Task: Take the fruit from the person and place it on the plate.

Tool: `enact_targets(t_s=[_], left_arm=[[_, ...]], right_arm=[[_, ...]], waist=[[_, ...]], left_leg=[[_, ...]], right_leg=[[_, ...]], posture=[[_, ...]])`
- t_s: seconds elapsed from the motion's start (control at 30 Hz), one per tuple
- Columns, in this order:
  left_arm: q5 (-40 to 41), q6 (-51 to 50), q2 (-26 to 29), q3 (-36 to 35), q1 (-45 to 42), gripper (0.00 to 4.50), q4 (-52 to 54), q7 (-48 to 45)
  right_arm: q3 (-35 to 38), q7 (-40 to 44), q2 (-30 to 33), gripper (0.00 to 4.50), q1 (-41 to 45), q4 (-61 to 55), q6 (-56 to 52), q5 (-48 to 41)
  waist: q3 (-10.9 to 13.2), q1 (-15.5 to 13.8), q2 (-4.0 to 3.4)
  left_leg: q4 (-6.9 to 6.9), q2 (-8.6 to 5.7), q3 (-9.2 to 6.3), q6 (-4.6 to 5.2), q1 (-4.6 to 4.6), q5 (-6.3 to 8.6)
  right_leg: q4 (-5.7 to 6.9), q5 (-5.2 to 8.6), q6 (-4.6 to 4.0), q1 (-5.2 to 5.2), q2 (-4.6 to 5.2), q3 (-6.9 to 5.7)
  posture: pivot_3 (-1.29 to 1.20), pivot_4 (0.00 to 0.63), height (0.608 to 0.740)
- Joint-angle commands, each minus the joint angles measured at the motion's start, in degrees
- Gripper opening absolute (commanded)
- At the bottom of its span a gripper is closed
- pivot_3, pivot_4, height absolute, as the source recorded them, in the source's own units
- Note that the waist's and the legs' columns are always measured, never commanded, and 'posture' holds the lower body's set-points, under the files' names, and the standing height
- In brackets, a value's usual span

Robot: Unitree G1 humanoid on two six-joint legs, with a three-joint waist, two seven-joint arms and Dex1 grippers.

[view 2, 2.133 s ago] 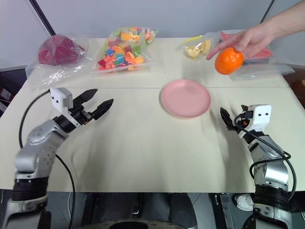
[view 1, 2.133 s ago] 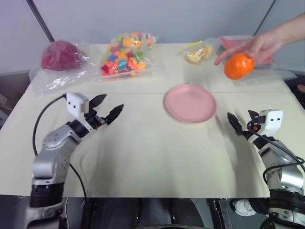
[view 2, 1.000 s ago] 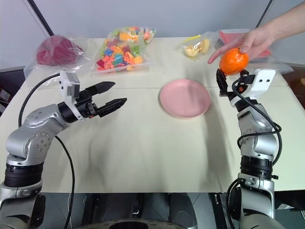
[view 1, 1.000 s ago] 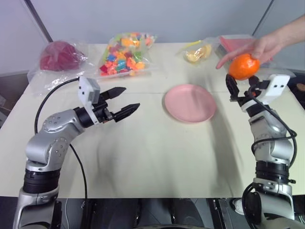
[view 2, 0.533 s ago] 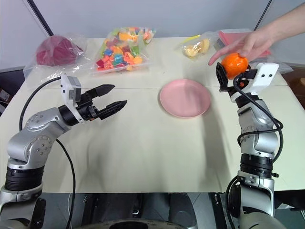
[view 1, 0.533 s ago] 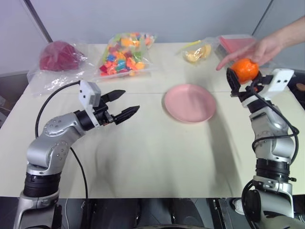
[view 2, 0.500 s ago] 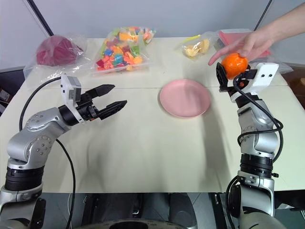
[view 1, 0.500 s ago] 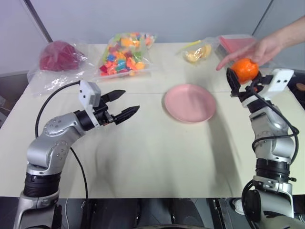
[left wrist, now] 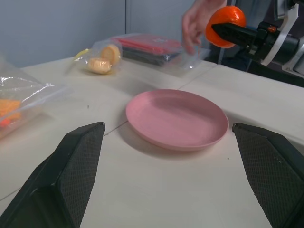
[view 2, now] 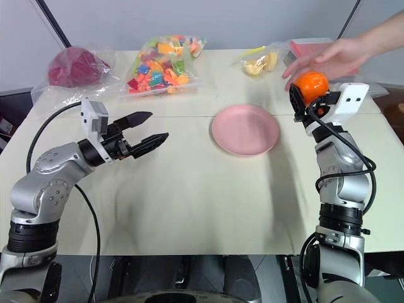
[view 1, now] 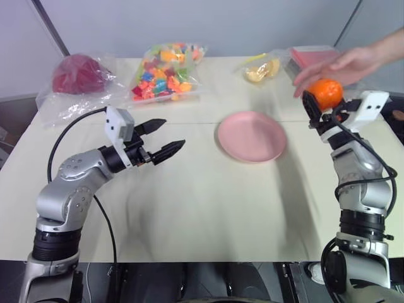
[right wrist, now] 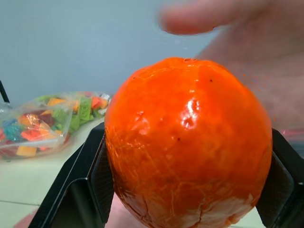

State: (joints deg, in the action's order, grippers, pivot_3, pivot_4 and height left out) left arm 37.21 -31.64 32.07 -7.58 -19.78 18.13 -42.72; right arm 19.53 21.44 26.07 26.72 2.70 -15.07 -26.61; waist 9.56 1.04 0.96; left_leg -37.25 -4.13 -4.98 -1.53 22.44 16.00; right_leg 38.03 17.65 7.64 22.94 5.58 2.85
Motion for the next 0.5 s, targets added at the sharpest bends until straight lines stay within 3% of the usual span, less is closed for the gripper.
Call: enact_targets(t_s=[0.03, 0.3, 0.5], left_arm=[[-0.9, 1.7, 0.1, -1.2, 0.5, 4.5, 0.1, 0.6], [-3.7, 2.4, 1.4, -0.2, 3.9, 4.5, 0.5, 0.0], [-4.6, 2.0, 1.9, 0.1, 4.7, 4.5, 1.4, 0.5]], right_arm=[[-5.7, 3.9, -1.0, 3.01, -2.2, -5.9, -3.0, -0.8], [-11.4, 4.4, -4.3, 3.01, -0.1, 3.1, -1.5, 4.9], [-11.7, 5.5, -4.7, 3.01, 1.7, 7.4, -0.5, 6.3]], waist=[[0.0, 0.1, 0.0], [0.0, -0.2, 0.0], [0.0, -0.1, 0.0]], left_leg=[[0.01, 0.01, 0.0, 0.0, 0.0, 0.0], [-0.01, -0.02, 0.0, -0.01, 0.02, -0.01], [0.01, -0.02, -0.01, -0.01, 0.03, -0.01]], right_leg=[[0.0, 0.0, 0.0, 0.01, -0.01, 0.0], [0.0, 0.0, 0.0, 0.03, 0.02, 0.01], [-0.01, 0.0, -0.01, 0.04, 0.02, 0.0]], posture=[[0.0, 0.15, 0.74], [0.0, 0.15, 0.74], [0.0, 0.15, 0.74]])
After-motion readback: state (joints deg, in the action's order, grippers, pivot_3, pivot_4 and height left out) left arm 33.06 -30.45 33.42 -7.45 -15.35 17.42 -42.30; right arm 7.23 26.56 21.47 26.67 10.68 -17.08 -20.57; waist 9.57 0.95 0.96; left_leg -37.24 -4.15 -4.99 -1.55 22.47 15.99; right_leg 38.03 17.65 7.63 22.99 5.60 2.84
